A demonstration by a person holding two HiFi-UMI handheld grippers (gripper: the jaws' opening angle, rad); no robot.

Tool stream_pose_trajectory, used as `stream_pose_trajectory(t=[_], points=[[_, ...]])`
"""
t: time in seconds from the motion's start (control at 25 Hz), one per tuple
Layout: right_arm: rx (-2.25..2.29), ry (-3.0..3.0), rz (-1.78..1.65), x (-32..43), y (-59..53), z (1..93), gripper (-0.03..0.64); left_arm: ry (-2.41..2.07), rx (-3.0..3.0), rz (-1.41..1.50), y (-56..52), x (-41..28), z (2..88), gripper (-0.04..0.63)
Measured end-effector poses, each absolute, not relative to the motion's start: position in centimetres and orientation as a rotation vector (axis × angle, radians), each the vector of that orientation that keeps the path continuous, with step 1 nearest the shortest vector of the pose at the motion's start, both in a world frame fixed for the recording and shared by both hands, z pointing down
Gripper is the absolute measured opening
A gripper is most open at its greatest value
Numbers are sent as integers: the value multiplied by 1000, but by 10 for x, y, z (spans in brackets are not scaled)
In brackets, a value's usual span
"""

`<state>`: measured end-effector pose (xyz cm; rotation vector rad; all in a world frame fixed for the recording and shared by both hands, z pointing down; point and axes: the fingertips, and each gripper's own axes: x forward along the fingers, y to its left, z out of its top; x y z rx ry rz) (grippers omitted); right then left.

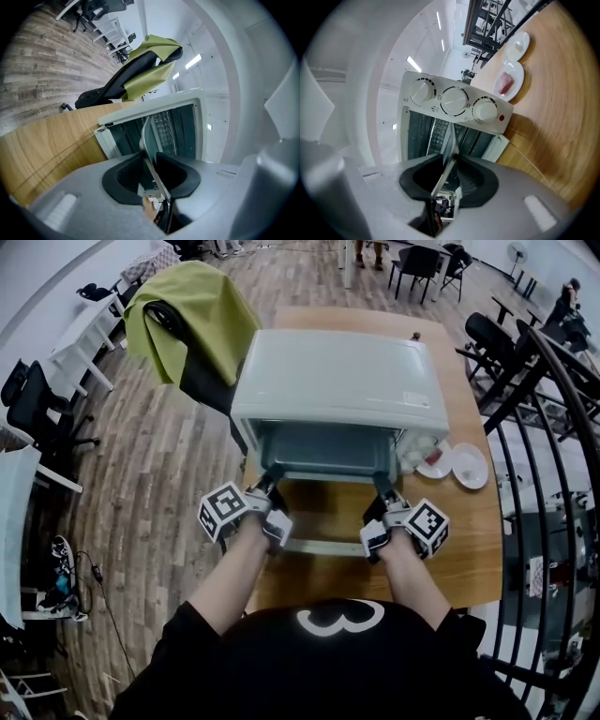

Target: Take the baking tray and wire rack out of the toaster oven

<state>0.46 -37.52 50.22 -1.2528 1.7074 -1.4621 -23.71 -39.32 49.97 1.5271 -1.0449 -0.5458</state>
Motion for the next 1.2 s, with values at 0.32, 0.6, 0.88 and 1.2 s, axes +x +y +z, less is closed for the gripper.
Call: stream_pose_trajectory(t=[0.32,0.6,0.88,1.2], points=[[-1247,1744,-1493,6,-342,500,101,-1067,1518,-541,-359,-235,499,100],[-1217,1781,-1501,12,-315,495,101,-1094,1513,-559,-326,-231,494,100],[-1181,1815,-1506,15,-283,490,101,-1122,1495,-589,-286,-228,492,100],[-1144,1859,-1493,24,-240,483,101,-1137,1475,-604,-232,-217,491,103]])
